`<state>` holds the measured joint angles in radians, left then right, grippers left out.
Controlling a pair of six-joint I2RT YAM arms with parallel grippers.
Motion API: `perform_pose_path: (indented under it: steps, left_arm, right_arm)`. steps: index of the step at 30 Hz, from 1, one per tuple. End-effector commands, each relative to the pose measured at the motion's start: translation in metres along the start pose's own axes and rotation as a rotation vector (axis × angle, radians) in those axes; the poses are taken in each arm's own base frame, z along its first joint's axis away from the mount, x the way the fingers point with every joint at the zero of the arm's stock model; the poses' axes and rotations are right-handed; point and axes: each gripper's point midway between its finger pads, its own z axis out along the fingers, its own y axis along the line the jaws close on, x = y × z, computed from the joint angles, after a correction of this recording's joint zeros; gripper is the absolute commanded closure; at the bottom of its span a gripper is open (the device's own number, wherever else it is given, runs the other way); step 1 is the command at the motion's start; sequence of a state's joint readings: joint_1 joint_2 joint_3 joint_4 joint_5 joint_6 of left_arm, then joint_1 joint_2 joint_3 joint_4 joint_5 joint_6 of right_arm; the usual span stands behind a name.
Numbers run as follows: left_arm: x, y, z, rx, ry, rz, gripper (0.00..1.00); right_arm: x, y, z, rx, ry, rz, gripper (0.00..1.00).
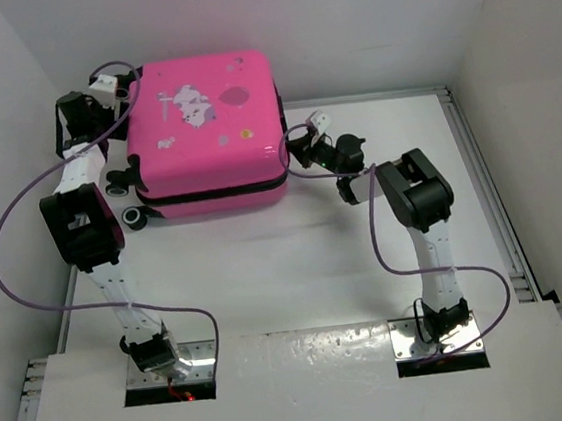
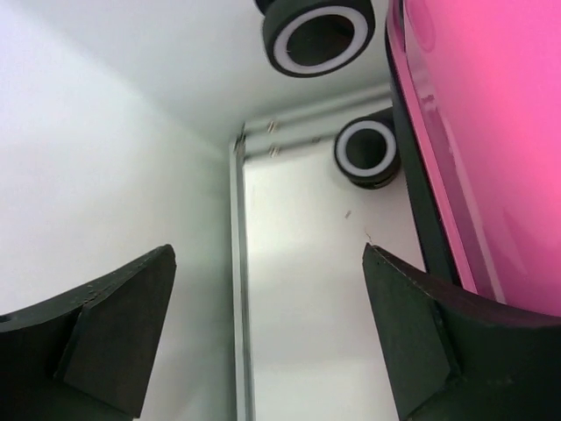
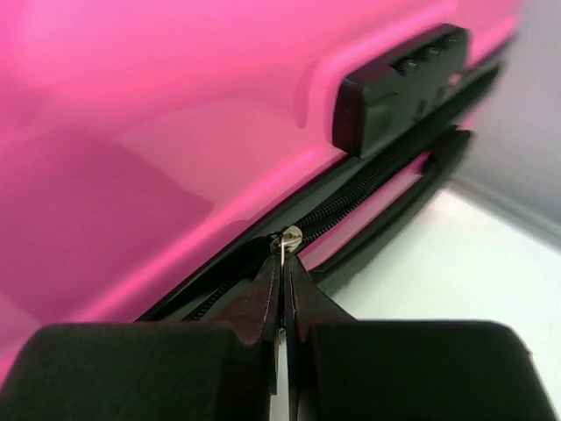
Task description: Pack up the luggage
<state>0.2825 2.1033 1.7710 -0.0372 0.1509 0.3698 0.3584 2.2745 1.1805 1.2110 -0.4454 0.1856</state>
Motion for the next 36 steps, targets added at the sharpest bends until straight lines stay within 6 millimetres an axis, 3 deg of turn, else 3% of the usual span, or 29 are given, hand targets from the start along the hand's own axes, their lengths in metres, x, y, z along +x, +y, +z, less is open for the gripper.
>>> perform_pose_path:
  steps: [1,6,10,15,16,18,19,20,22,26,27,29,32,36]
  left_arm:
    - [-0.016,-0.296,-0.052,0.844,-0.033,0.113,0.06]
    - [-0.024,-0.301,-0.061,0.923,-0.084,0.111,0.05]
    - [-0.040,-0.267,-0.061,0.926,-0.152,0.077,0.03]
    - [-0.077,-0.217,-0.081,0.887,-0.286,0.114,0.03]
    - [-0.088,-0.199,-0.091,0.858,-0.319,0.121,0.03]
    - [-0.097,-0.187,-0.103,0.854,-0.350,0.123,0.03]
    - [-0.096,-0.183,-0.107,0.845,-0.349,0.121,0.03]
    - [-0.107,-0.178,-0.120,0.833,-0.373,0.135,0.03]
    - [-0.108,-0.172,-0.129,0.815,-0.386,0.158,0.03]
    - [-0.094,-0.178,-0.139,0.793,-0.325,0.178,0.02]
    - [-0.090,-0.177,-0.138,0.788,-0.311,0.189,0.02]
    - [-0.064,-0.193,-0.129,0.782,-0.191,0.203,0.03]
    - [-0.051,-0.201,-0.127,0.785,-0.124,0.256,0.05]
    - [-0.039,-0.201,-0.129,0.812,-0.083,0.176,0.05]
  right_arm:
    - [-0.123,0.194,-0.028,-0.686,-0.348,-0.154,1.00]
    - [-0.136,0.219,-0.047,-0.741,-0.343,-0.125,1.00]
    - [-0.131,0.223,-0.056,-0.733,-0.325,-0.105,1.00]
    - [-0.116,0.162,-0.035,-0.512,-0.248,-0.143,1.00]
    - [-0.124,0.138,-0.027,-0.458,-0.260,-0.177,1.00]
    - [-0.106,0.106,-0.019,-0.366,-0.207,-0.170,1.00]
    - [-0.118,0.091,-0.008,-0.325,-0.224,-0.185,1.00]
    - [-0.103,0.075,-0.003,-0.286,-0.195,-0.174,1.00]
    - [-0.105,0.054,0.006,-0.233,-0.192,-0.179,1.00]
    - [-0.093,0.014,0.028,-0.126,-0.182,-0.171,1.00]
    - [-0.090,0.012,0.029,-0.120,-0.176,-0.168,1.00]
    - [-0.085,0.001,0.032,-0.094,-0.166,-0.158,1.00]
    - [-0.080,-0.008,0.030,-0.078,-0.159,-0.152,1.00]
    - [-0.078,-0.006,0.032,-0.092,-0.167,-0.152,1.00]
